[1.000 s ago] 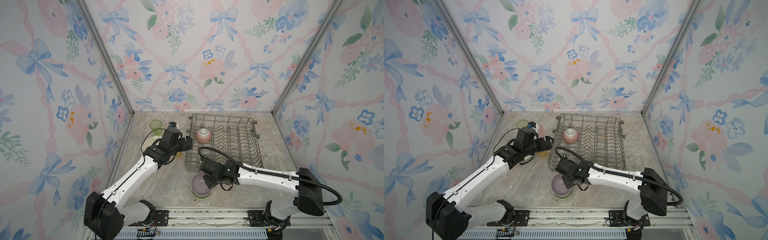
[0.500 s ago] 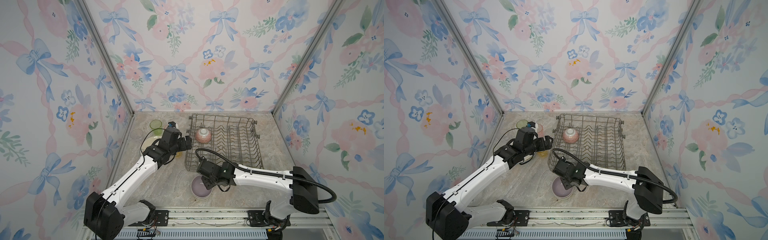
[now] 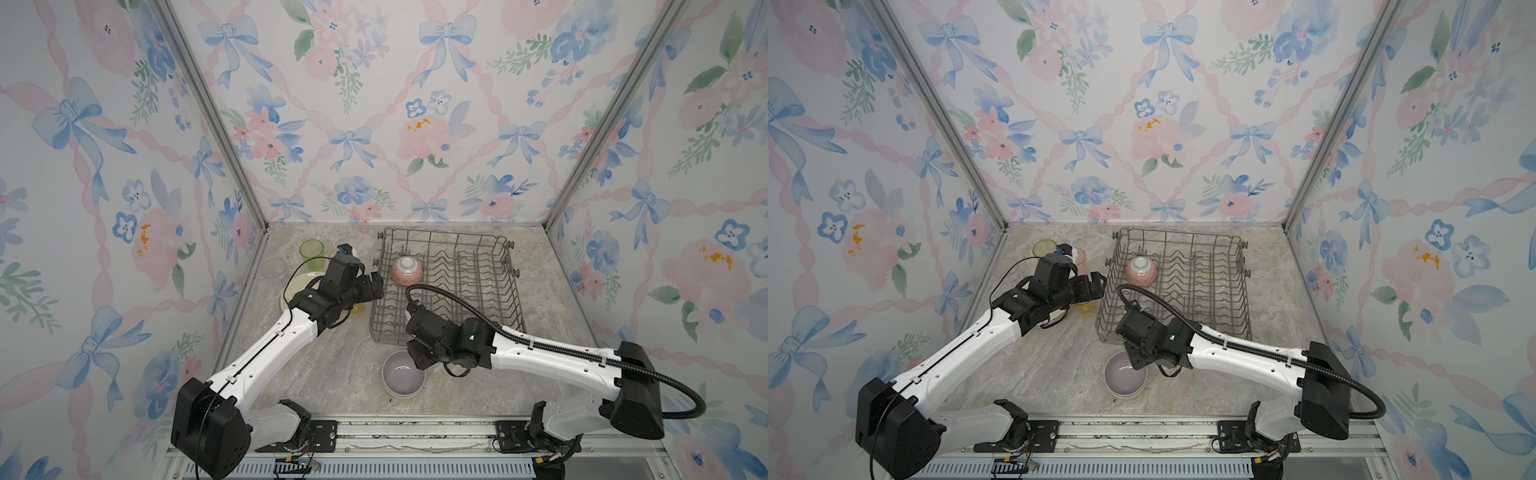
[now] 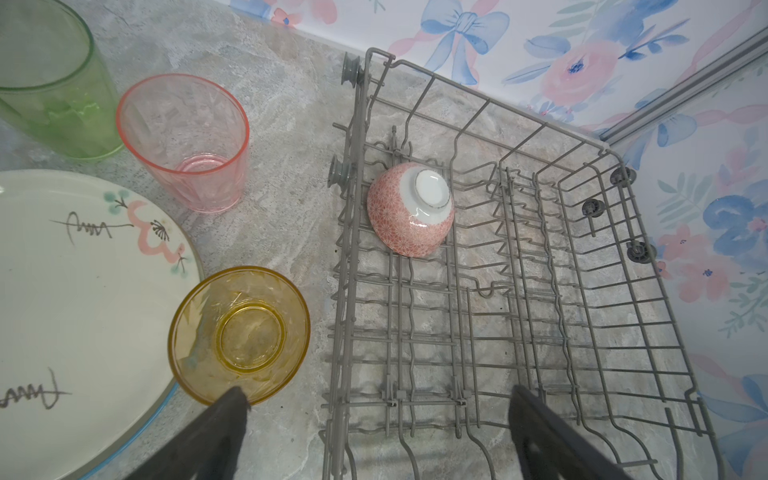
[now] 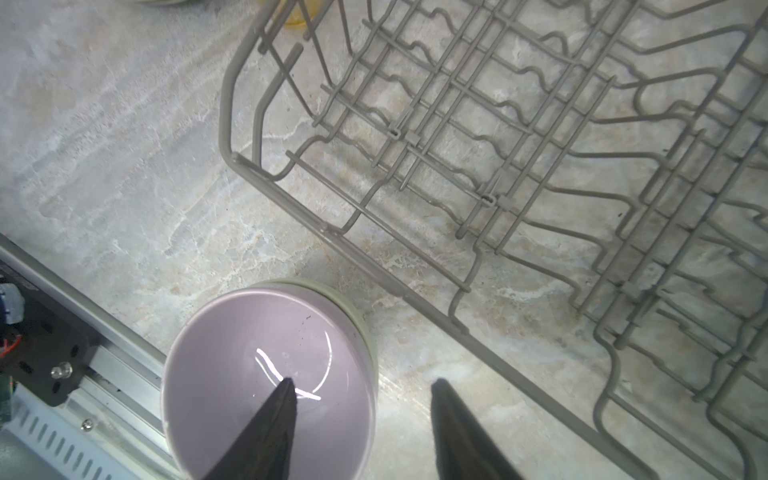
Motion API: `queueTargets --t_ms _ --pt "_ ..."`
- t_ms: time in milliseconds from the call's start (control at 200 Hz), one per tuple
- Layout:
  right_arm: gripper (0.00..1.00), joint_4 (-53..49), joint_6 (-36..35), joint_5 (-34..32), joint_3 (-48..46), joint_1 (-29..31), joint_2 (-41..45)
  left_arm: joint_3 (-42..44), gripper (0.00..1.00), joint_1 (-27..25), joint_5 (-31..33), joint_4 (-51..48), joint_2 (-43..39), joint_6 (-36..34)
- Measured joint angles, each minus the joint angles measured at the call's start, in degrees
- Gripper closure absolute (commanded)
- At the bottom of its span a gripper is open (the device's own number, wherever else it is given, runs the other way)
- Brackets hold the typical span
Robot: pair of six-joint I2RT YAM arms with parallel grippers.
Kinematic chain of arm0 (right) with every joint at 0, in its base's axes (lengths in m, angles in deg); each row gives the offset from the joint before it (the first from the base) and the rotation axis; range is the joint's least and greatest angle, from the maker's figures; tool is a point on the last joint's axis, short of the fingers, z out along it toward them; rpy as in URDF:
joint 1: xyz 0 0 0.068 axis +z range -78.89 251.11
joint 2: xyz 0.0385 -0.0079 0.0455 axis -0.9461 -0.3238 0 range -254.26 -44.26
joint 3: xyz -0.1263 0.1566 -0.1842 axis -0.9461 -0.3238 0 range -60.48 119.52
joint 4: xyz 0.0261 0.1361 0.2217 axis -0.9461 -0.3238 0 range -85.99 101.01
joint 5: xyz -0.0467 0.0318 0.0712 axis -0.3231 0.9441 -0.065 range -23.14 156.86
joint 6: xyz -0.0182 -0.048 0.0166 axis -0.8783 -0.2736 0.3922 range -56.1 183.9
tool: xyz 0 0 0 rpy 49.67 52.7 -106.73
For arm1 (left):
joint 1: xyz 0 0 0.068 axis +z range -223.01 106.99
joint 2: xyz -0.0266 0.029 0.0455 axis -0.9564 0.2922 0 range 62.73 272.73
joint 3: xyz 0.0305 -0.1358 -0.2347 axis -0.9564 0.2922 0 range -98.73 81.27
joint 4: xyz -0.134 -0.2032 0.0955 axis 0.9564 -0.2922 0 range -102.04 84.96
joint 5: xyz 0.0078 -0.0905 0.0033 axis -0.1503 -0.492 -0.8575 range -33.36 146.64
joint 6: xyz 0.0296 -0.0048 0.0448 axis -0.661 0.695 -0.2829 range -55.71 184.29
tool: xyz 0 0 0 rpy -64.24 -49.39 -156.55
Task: Unload the mixed dishes from the dish rack
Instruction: 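Move the right gripper back over the red patterned bowl in the rack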
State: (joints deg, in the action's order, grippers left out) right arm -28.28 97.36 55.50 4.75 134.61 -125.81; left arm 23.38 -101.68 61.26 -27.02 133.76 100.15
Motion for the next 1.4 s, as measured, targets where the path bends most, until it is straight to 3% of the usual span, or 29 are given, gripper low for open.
queueTargets --t_ms 290,365,455,710,985,1400 --pt "0.43 5.4 -2.0 7.4 0.0 -15.0 2.9 0.0 0.02 0.0 -0.2 0.0 0.2 0.0" --pt "0.24 8.2 -2.4 8.8 0.0 -19.6 2.6 0.0 0.02 0.0 -0.3 0.0 0.5 0.0" --pt "0.13 11.4 -3.6 10.1 0.4 -23.9 0.6 0.0 0.02 0.0 -0.7 0.0 1.4 0.0" --pt "0.07 19.7 -3.6 17.2 6.0 -32.8 -13.7 0.0 0.02 0.0 -1.1 0.0 1.9 0.0" --pt "0.0 24.3 -3.2 21.9 15.4 -38.2 -28.0 0.0 0.02 -0.3 -2.2 0.6 2.0 0.0" --pt "0.03 29.4 -1.9 27.6 20.5 -39.5 -35.4 -0.6 0.02 -0.6 -2.3 1.8 6.2 -0.3"
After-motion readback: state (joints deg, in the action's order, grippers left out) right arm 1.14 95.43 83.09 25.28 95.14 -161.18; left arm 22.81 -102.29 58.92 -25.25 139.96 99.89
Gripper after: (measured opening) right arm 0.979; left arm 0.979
